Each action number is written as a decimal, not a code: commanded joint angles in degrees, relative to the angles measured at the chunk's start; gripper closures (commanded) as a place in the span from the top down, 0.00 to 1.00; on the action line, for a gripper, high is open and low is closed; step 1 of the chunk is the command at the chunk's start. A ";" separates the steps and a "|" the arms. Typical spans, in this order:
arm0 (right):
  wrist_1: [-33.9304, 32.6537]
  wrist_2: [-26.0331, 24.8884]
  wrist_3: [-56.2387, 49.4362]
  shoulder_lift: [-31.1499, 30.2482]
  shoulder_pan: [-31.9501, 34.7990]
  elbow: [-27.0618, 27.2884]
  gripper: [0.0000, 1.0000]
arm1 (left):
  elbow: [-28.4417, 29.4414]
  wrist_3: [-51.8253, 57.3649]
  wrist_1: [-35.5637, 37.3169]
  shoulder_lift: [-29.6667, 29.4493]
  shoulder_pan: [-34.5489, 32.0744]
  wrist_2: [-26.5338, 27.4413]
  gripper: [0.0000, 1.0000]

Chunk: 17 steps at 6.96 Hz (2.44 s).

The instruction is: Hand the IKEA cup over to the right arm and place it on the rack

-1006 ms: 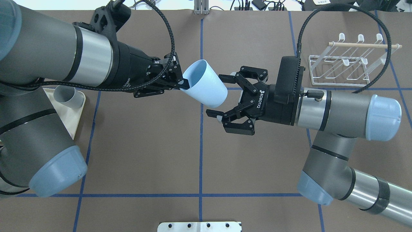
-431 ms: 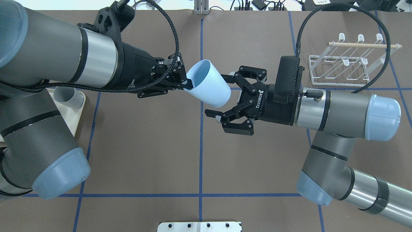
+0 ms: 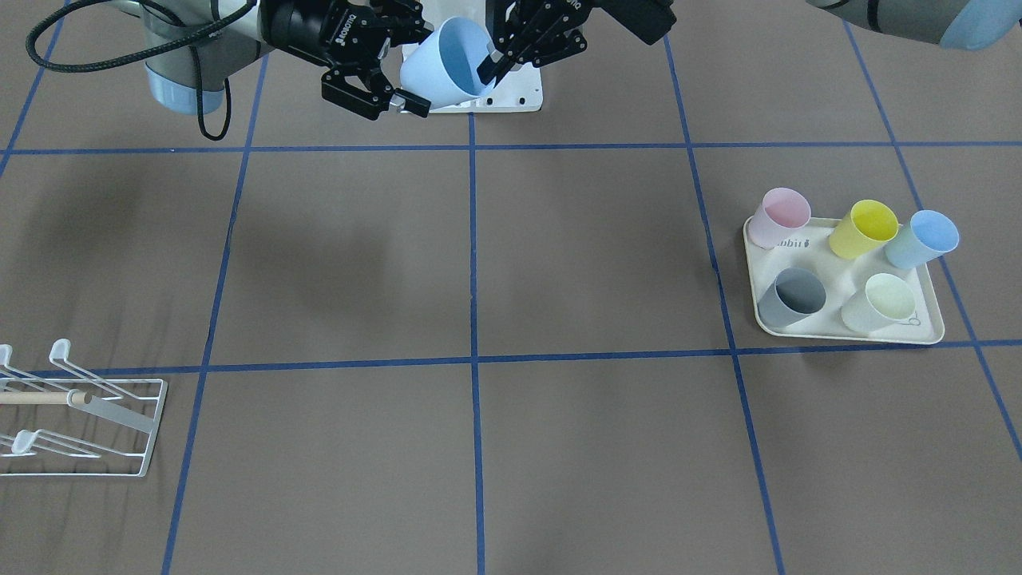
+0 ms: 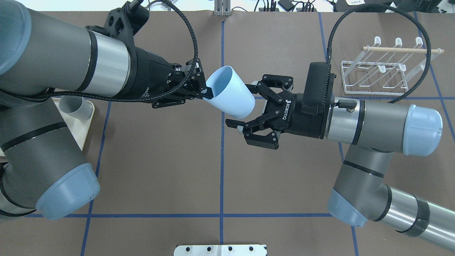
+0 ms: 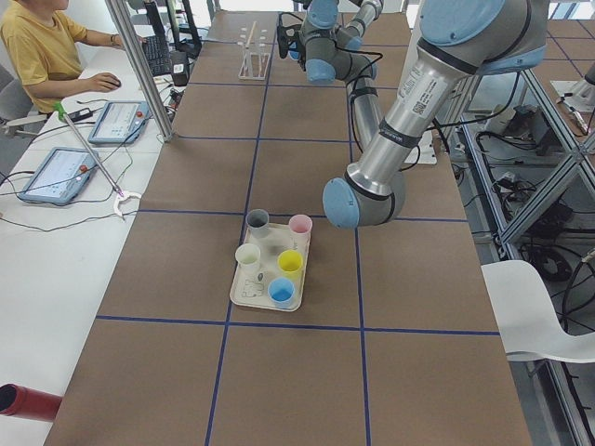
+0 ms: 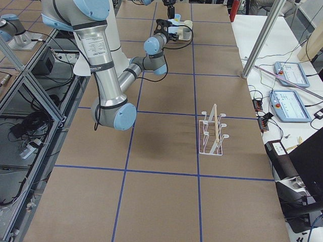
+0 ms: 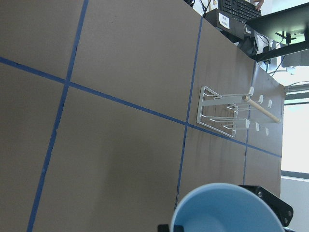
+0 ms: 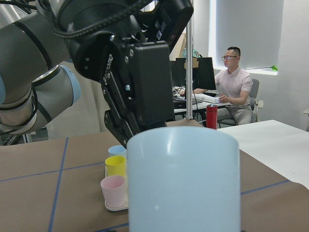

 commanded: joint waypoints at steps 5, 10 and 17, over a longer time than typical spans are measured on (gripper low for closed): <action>0.10 0.11 3.35 0.00 -0.22 0.09 0.25 | -0.61 0.79 0.08 -0.13 -0.53 -0.06 1.00; -14.91 6.03 3.52 -0.01 7.38 2.27 0.12 | -4.21 14.01 1.49 7.04 -5.80 -2.43 1.00; -57.61 20.85 -40.90 10.61 37.46 -8.56 0.00 | -4.30 23.46 1.49 13.14 -8.88 -1.82 1.00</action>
